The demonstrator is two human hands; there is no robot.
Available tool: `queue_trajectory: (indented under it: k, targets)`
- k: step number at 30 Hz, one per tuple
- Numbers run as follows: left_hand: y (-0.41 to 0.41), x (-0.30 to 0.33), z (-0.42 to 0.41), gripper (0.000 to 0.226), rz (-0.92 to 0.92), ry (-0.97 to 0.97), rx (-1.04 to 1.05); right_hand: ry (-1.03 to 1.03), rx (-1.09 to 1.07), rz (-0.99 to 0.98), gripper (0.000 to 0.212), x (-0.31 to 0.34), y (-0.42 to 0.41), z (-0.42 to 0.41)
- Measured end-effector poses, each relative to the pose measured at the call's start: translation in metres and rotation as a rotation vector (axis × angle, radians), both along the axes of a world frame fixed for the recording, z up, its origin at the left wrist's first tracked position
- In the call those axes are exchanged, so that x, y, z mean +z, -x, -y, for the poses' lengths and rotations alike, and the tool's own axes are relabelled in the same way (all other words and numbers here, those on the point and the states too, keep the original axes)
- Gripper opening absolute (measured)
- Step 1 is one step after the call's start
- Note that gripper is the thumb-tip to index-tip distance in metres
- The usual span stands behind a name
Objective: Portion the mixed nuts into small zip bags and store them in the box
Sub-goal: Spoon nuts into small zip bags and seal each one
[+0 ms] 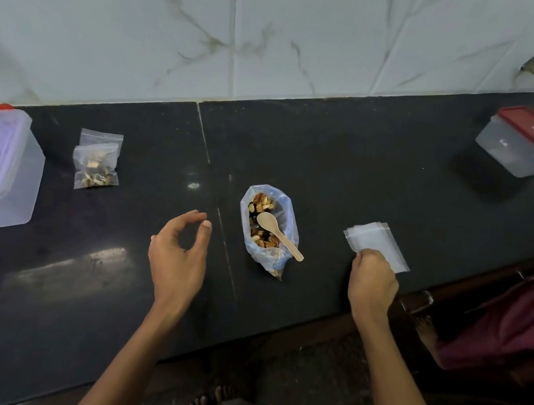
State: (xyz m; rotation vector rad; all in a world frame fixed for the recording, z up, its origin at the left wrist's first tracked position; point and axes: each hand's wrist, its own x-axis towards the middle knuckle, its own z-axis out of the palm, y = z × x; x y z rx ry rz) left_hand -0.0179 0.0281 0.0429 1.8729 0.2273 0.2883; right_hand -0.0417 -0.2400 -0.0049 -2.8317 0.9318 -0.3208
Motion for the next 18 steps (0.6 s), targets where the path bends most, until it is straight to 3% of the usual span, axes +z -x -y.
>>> queue_trajectory:
  k: [3, 10, 14, 18]
  targets:
    - [0.002, 0.004, 0.001, 0.014, 0.015, 0.000, 0.003, -0.026, 0.002, 0.060, 0.023, 0.000, -0.001, 0.001]
    - [0.003, 0.012, 0.000, 0.012, 0.023, 0.032, 0.027, -0.252, -0.032, 0.456, 0.022, 0.044, 0.006, -0.015]
    - [0.002, 0.015, -0.001, 0.010, 0.034, 0.062, 0.024, -0.640, 0.171, 0.580, 0.019, 0.090, 0.002, -0.039]
    - [-0.001, 0.018, -0.005, 0.014, 0.003, 0.079, -0.041, -1.059, 0.415, 0.445, 0.018, 0.109, -0.008, -0.079]
